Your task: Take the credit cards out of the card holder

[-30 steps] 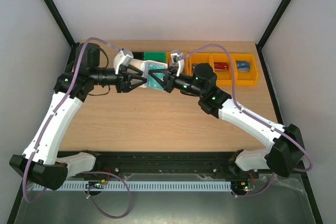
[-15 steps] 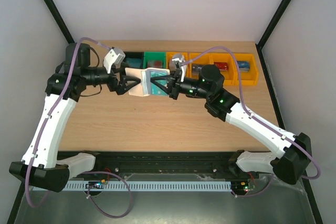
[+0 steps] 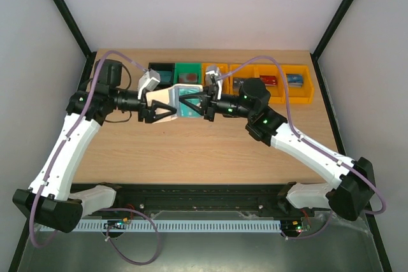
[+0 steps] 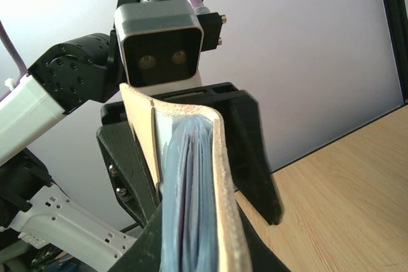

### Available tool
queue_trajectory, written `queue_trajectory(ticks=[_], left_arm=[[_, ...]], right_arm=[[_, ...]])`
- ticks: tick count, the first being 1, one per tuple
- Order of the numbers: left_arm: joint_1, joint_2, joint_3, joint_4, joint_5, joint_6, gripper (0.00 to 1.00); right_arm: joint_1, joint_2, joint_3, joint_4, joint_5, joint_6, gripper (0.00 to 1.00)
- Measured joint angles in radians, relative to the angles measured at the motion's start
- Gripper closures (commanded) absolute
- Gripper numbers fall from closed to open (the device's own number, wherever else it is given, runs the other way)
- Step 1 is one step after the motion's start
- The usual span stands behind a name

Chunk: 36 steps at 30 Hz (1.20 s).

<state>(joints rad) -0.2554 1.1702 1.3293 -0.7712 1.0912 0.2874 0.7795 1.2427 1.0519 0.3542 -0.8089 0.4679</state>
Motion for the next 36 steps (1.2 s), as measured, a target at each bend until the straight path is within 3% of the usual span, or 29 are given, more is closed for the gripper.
queue_trajectory(ticks=[4,5,11,17,24,29,32,36], left_arm=[[-0.002,0.000,-0.016,-0.002,0.043,0.007,0.93],[-0.004,0.000,-0.023,-0.002,0.056,0.003,0.97],[0.031,-0.001,-0.056,0.025,0.095,-0.035,0.98],[0.055,-0.003,-0.061,0.024,0.121,-0.035,0.98],[0.056,-0.004,-0.061,0.013,0.126,-0.008,0.98],[0.056,-0.006,-0.061,-0.018,0.132,0.029,0.98],[0.056,-0.006,-0.061,-0.030,0.132,0.047,0.98],[0.056,-0.006,-0.061,-0.036,0.132,0.058,0.98]], right_arm=[[-0.001,0.019,0.000,0.010,0.005,0.008,0.86],[-0.001,0.021,0.000,0.015,0.010,0.005,0.81],[-0.004,0.014,-0.008,0.002,0.021,-0.011,0.52],[-0.029,-0.039,-0.066,-0.051,0.021,-0.059,0.45],[-0.037,-0.057,-0.067,-0.091,0.025,-0.099,0.47],[-0.043,-0.056,-0.062,-0.106,0.026,-0.108,0.58],[-0.046,-0.053,-0.058,-0.104,0.021,-0.103,0.71],[-0.047,-0.046,-0.056,-0.098,0.016,-0.090,0.96]])
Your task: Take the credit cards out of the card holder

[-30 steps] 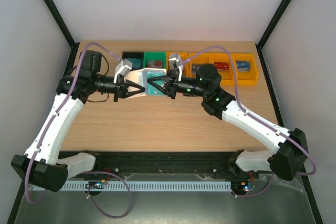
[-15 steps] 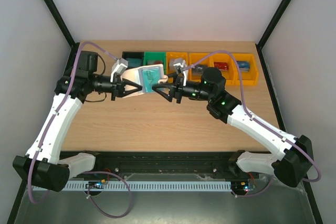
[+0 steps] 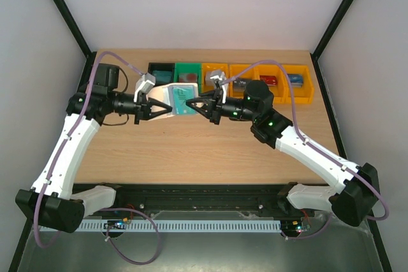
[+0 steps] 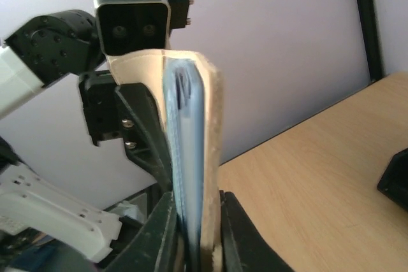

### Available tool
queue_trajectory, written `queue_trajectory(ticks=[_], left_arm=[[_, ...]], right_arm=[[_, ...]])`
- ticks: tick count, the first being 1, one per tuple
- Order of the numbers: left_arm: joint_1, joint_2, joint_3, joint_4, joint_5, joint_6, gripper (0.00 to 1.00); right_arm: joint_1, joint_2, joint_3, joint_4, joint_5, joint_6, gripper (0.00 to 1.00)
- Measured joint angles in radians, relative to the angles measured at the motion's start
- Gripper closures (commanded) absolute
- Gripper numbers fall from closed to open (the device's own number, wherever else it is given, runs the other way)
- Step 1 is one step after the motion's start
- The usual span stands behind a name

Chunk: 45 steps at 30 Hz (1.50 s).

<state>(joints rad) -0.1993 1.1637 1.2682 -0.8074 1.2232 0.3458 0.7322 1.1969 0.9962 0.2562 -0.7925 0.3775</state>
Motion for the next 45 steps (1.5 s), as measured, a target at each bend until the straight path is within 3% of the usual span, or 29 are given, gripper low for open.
queue_trajectory(ticks=[5,6,11,14,19,22,24,29,36,45], left_arm=[[0.003,-0.001,0.000,0.000,-0.010,0.006,0.98],[0.003,-0.001,0.000,0.000,-0.012,0.005,0.93],[0.006,-0.005,-0.004,0.039,-0.051,-0.056,0.45],[0.021,-0.013,-0.024,0.098,-0.113,-0.131,0.35],[0.042,-0.014,-0.044,0.175,-0.278,-0.218,0.28],[0.043,-0.018,-0.044,0.201,-0.375,-0.243,0.27],[0.043,-0.020,-0.044,0.212,-0.414,-0.253,0.31],[0.037,-0.020,-0.044,0.229,-0.375,-0.270,0.36],[-0.065,0.017,-0.043,0.281,-0.261,-0.332,0.36],[-0.085,0.069,-0.050,0.417,-0.229,-0.484,0.39]], right_arm=[[0.001,0.004,0.004,0.005,-0.016,0.015,0.98],[0.000,0.005,0.004,0.005,-0.016,0.016,0.98],[0.000,0.005,0.004,-0.003,0.008,0.027,0.98],[0.001,0.003,0.006,-0.037,0.075,0.035,0.98],[-0.006,0.030,0.047,-0.197,0.330,0.086,0.98],[-0.006,0.055,0.076,-0.278,0.499,0.130,0.98],[-0.006,0.062,0.076,-0.317,0.602,0.157,0.99],[-0.007,0.092,0.082,-0.353,0.687,0.192,0.98],[0.035,0.132,0.096,-0.355,0.672,0.191,0.99],[0.054,0.135,0.100,-0.253,0.475,0.164,0.98]])
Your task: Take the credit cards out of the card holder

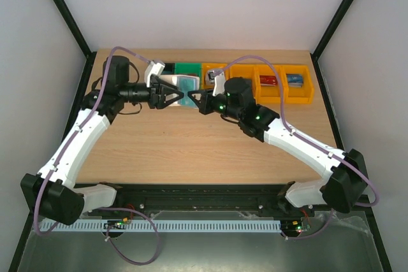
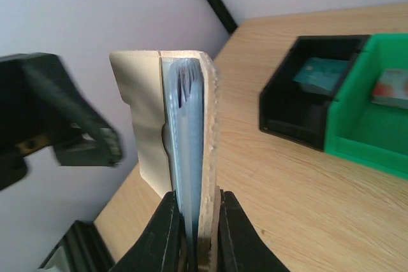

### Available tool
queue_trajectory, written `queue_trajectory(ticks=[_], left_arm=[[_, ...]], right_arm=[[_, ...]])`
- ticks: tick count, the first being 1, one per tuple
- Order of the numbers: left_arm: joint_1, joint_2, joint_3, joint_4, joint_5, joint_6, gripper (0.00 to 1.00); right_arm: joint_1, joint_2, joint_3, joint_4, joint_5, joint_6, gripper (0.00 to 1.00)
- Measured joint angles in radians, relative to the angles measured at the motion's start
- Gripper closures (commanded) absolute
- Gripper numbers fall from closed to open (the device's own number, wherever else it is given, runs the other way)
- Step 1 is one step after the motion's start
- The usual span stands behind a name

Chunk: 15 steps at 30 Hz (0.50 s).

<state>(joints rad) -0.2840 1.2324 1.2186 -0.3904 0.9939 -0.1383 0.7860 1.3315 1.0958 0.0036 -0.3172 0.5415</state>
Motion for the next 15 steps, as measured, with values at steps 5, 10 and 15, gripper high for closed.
queue_trajectory(ticks=[5,10,15], left_arm=[[-0.002,0.000,-0.036,0.040,-0.014,-0.035,0.39],[-0.002,-0.003,-0.053,0.049,-0.018,-0.046,0.39],[-0.002,-0.019,-0.059,0.048,-0.017,-0.045,0.39]], right_arm=[[0.000,-0.013,-0.011,0.079,-0.092,-0.002,0.99],[-0.008,-0.031,-0.031,0.102,-0.123,-0.003,0.98],[-0.010,-0.048,-0.047,0.124,-0.149,-0.007,0.98]])
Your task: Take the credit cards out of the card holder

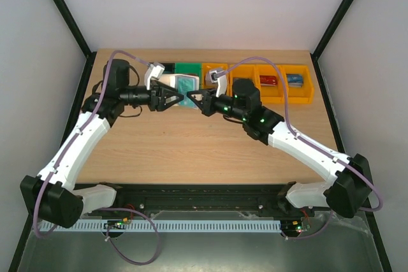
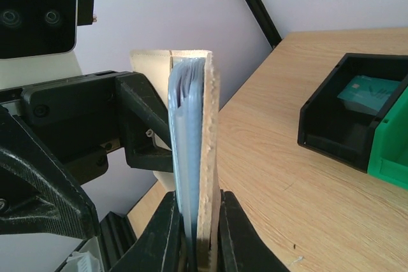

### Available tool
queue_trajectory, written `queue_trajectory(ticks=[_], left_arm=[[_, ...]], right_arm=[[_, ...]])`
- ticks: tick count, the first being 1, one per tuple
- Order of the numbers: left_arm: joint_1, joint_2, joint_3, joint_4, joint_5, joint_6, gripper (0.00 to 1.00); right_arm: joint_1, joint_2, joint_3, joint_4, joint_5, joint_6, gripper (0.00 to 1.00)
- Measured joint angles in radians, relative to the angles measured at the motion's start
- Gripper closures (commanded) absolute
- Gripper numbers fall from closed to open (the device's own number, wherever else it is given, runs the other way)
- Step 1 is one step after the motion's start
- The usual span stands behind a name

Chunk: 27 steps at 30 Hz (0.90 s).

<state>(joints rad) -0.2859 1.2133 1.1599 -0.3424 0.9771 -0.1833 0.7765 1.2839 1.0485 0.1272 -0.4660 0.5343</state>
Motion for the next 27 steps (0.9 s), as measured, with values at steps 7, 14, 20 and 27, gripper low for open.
queue_trajectory(ticks=[7,14,20,27], left_arm=[[0.001,-0.016,0.000,0.008,0.021,-0.003,0.43],[0.006,-0.016,0.000,0.048,0.046,-0.032,0.51],[0.016,0.002,0.018,0.056,0.026,-0.040,0.63],[0.035,0.023,0.032,0.041,-0.060,-0.038,0.74]], right_arm=[[-0.013,-0.010,-0.021,0.067,-0.075,0.010,0.98],[-0.028,0.006,-0.031,0.142,-0.116,0.048,0.98],[-0.032,0.041,-0.030,0.203,-0.103,0.092,0.98],[-0.038,0.119,-0.012,0.283,-0.099,0.153,0.98]])
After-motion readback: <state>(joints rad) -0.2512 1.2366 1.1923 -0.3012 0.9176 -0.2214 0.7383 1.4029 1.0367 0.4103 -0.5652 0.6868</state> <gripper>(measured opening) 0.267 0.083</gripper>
